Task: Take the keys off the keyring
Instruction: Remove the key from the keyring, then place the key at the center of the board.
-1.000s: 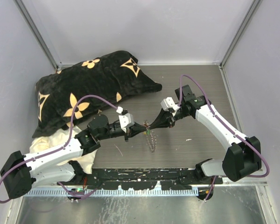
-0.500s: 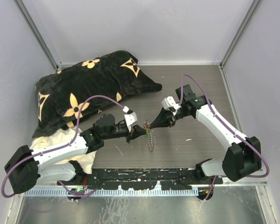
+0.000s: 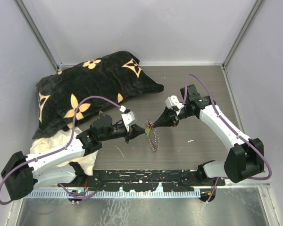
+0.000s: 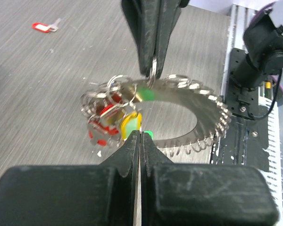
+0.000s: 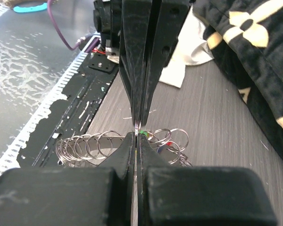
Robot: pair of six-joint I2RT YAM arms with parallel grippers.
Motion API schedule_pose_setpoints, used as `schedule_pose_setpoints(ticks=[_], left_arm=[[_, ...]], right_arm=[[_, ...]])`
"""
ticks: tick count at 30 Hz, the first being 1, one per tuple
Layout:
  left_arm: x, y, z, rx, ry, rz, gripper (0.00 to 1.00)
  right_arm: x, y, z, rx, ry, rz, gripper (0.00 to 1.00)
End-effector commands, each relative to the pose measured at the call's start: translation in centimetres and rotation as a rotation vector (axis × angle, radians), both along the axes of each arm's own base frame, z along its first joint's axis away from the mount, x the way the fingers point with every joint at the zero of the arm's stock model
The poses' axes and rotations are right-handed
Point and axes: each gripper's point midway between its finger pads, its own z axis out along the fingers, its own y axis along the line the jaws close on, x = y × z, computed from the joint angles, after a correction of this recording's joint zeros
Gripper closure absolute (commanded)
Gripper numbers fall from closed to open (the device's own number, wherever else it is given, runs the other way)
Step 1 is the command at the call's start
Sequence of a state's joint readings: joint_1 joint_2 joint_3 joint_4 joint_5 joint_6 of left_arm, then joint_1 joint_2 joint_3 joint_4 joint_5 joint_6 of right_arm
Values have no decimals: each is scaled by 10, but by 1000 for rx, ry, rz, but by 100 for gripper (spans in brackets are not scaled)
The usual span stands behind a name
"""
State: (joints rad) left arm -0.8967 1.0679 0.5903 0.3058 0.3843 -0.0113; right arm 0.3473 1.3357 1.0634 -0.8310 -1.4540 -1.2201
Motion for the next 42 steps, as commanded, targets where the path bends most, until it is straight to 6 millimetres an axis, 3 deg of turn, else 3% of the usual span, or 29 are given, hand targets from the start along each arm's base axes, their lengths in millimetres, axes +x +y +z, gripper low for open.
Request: schedule_pose_setpoints(ticks=[1, 6, 11, 18, 22, 24, 28, 29, 33, 34, 37, 40, 42], left_arm=[[19, 23, 9, -16, 43, 159, 100], [44, 49, 6, -72, 215, 347, 100], [80, 48, 7, -178, 421, 427, 100], [139, -16, -10, -204, 655, 406, 100], [179, -62, -7, -235, 647, 444, 98], [198, -88, -18, -237, 657, 471, 97], [228, -137, -31, -249, 688, 511, 94], [235, -151, -23, -270, 679, 506, 94], [251, -194, -34, -280, 654, 509, 92], [256, -201, -46, -266, 657, 524, 84], [273, -209, -45, -283, 641, 562, 74], [278, -200, -16, -300, 553, 587, 54], [270, -181, 6, -295, 480, 595, 50]], right_arm=[[18, -8, 14, 20, -47, -52, 99], [42, -24, 16, -25, -34, -160, 99], [69, -52, 28, -38, -38, -316, 99], [106, -100, 41, -70, -28, -635, 99], [126, -138, 53, -64, -22, -823, 99], [134, -154, 57, -61, -16, -911, 99], [142, -186, 61, -37, 17, -1030, 99], [143, -192, 61, -34, 21, -1052, 99], [145, -205, 60, -26, 37, -1092, 99], [145, -205, 60, -22, 43, -1090, 99], [145, -207, 58, -18, 56, -1092, 99], [144, -211, 54, -18, 68, -1101, 99], [141, -210, 49, -18, 79, -1089, 99]])
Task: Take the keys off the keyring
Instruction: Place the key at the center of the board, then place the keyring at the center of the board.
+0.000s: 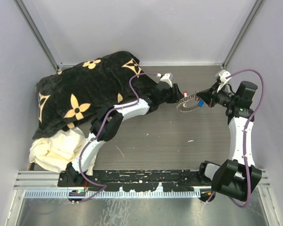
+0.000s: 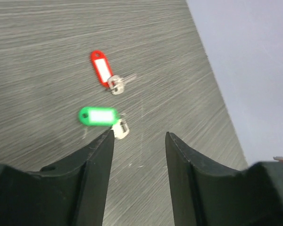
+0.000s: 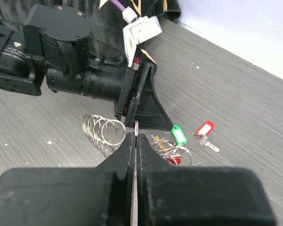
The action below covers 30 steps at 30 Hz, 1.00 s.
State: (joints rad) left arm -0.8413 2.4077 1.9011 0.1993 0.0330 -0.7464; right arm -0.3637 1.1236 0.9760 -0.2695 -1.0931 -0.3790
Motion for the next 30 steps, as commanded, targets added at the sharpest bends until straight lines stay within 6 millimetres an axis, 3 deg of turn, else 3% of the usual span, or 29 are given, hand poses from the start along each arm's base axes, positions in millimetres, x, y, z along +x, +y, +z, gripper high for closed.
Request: schedule_pose_setpoints(ticks=[1, 5, 6, 7, 12, 17, 20, 24, 27, 30], left_arm=[[5, 38, 105, -16, -234, 75, 49], [-44, 97, 158, 21, -423, 53, 43], [-58, 114, 161, 29, -448, 49, 40], [-76, 134, 183, 2, -495, 49, 36], [-155, 200, 181, 7, -523, -71, 16], [-212, 263, 164, 115, -440, -129, 4], [-231, 308, 168, 201, -459, -69, 2], [-236, 363, 170, 301, -459, 100, 2], [-237, 379, 156, 317, -371, 165, 2], [-236, 379, 147, 261, -304, 193, 2]], right_arm=[[-5, 4, 13, 4, -66, 40, 99], [-18, 15, 10, 24, -73, 116, 99], [-22, 18, 10, 34, -72, 136, 99], [-25, 21, 9, 43, -71, 155, 99], [-35, 51, -5, 30, -46, 263, 99], [-47, 105, -18, -50, -48, 406, 99], [-49, 137, -18, -53, -53, 471, 99], [-47, 186, -17, -73, -73, 576, 98], [-29, 214, -4, -97, -120, 573, 96], [-10, 244, 3, -59, -111, 569, 98]])
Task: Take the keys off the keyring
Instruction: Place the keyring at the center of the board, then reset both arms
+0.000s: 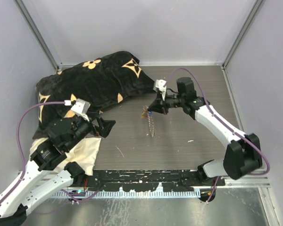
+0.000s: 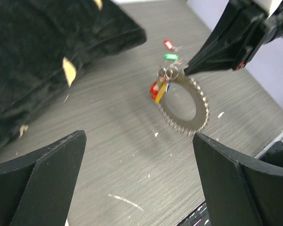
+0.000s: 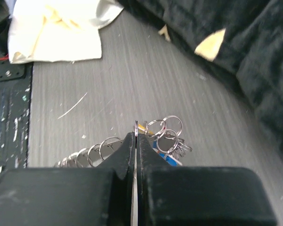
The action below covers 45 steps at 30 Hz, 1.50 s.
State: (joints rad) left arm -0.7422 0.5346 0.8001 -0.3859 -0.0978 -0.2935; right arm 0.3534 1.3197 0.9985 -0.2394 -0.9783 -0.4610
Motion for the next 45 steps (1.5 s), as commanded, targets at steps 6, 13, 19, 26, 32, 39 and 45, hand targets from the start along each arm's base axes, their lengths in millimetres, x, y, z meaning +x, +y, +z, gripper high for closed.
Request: schedule_pose_setpoints(ticks=[6, 13, 19, 26, 32, 39, 45], left_arm=[[0, 30, -26, -88, 121, 160, 2], [-18, 43, -24, -194, 97, 163, 2], [-18, 27, -30, -183, 124, 99, 2], [-5, -5, -21, -190, 115, -6, 2], [23, -24, 24, -171, 70, -68, 2], [57, -13, 128, -404, 87, -151, 2], [27, -6, 178, -364, -32, -188, 2]], right_arm=[[73, 79, 39, 150, -74, -119, 99], [84, 66, -35, 69, -23, -236, 96], [90, 16, -65, -70, -25, -378, 76], [96, -22, -54, -258, -107, -389, 29], [116, -87, 62, -227, -220, -655, 0], [66, -100, 202, 71, -161, -671, 0], [26, -109, 284, 259, -151, -758, 0]])
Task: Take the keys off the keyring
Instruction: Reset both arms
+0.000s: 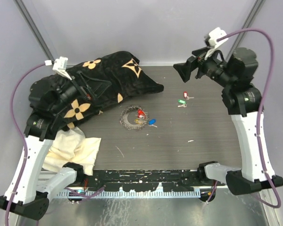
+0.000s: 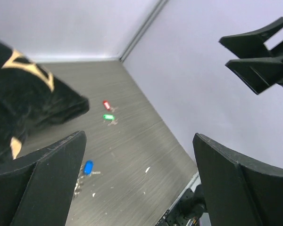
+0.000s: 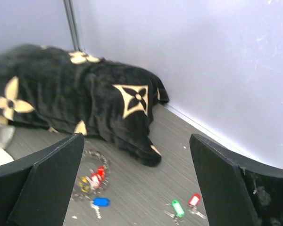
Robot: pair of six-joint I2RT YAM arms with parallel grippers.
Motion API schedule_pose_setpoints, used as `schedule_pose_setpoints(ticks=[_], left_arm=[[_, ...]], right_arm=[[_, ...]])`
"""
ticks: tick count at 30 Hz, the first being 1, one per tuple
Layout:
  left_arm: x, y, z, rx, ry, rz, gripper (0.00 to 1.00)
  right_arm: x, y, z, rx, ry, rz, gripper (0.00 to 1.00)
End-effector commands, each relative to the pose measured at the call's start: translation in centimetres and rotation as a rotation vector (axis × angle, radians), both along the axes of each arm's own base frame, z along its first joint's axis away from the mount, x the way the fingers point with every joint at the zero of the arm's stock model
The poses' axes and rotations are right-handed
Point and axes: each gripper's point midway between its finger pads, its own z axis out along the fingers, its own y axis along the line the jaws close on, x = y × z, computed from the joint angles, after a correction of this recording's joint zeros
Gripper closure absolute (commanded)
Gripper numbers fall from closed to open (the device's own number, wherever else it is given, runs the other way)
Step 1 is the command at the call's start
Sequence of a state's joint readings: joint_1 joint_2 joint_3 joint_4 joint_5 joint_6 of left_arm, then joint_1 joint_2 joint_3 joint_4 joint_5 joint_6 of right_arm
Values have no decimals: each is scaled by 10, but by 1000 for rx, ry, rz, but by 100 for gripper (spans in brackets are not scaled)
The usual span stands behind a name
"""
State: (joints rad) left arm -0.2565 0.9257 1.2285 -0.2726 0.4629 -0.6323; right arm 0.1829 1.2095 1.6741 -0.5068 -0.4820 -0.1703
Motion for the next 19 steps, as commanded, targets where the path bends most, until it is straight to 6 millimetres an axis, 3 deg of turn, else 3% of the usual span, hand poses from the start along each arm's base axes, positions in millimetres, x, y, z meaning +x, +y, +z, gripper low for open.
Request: schedule_pose_setpoints(ticks=[1, 6, 12, 19], left_arm=[[-49, -3, 57, -25, -173, -112, 2], [-72, -2, 75, -39, -234, -143, 2], [-88, -2, 76, -42, -251, -179, 2], [-91, -3, 67, -33, -244, -192, 2]], right_arm=[[-34, -6, 42, 202, 79, -58, 0], [-62, -15, 75, 289, 53, -91, 0], [-70, -24, 77, 293, 30, -108, 0], [-74, -21, 67, 284, 51, -64, 0]])
